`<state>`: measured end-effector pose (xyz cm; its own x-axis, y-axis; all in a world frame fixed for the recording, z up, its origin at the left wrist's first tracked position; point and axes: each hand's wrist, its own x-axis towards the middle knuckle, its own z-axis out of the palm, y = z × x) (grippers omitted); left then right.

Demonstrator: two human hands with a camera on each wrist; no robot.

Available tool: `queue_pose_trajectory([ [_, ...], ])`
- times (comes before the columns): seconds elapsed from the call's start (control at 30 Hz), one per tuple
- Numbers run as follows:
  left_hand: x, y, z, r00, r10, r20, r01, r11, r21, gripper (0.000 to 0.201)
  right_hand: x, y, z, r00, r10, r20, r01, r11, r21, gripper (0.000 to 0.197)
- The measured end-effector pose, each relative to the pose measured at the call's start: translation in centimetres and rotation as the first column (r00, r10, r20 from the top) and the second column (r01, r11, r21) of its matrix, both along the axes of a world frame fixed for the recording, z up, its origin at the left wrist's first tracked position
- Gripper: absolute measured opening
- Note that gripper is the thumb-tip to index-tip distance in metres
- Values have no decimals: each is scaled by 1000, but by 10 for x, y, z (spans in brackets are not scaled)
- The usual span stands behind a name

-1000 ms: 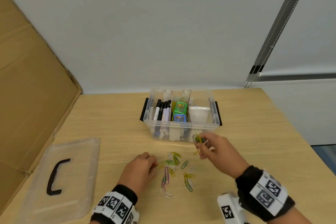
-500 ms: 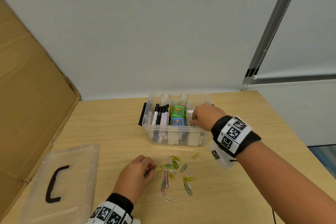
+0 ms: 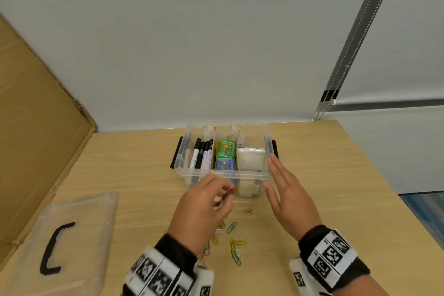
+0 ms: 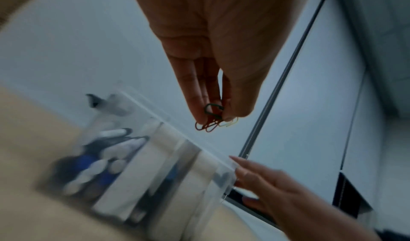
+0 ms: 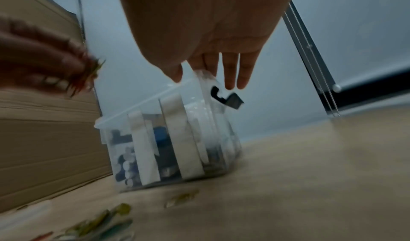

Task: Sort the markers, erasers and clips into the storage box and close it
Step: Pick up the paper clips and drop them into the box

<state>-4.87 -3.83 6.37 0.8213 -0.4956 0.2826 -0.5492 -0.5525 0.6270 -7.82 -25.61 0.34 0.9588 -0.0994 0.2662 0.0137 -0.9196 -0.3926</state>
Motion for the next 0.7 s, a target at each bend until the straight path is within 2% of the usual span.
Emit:
queue_pose_trajectory([
  [0.07,14,-28,14,997,-19,78,17,1000,16,17,0,0,-7,999,22,41,-25,998,56,61],
  [0.2,55,-76,14,993,-5,116,-4,997,79,17,1,3,-9,997,40,72,-50,988,144,61],
  [0.27,72,-93,8,995,-13,101,-11,973,232,18,1,3,-9,996,52,72,-62,988,139,62],
  [0.33,82,-106,6,999,-36,36,16,892,451,20,1,1,-9,996,60,64,-68,989,128,63],
  [0.4,86,-112,7,999,-41,-30,51,823,566,24,1,1,-9,996,66,57,-72,990,124,63],
  [0.47,86,-110,12,996,-50,-69,79,835,544,26,0,1,-9,995,77,65,-85,987,134,64],
  [0.53,79,-97,19,997,-54,-58,74,899,432,30,-1,1,-7,993,92,74,-102,984,144,65],
  [0.63,55,-61,28,997,-24,77,8,980,197,29,-10,4,-7,996,26,83,-44,974,221,64],
  [0.7,35,-34,25,992,-18,129,3,994,111,24,-20,6,-11,986,-76,152,36,968,250,52],
])
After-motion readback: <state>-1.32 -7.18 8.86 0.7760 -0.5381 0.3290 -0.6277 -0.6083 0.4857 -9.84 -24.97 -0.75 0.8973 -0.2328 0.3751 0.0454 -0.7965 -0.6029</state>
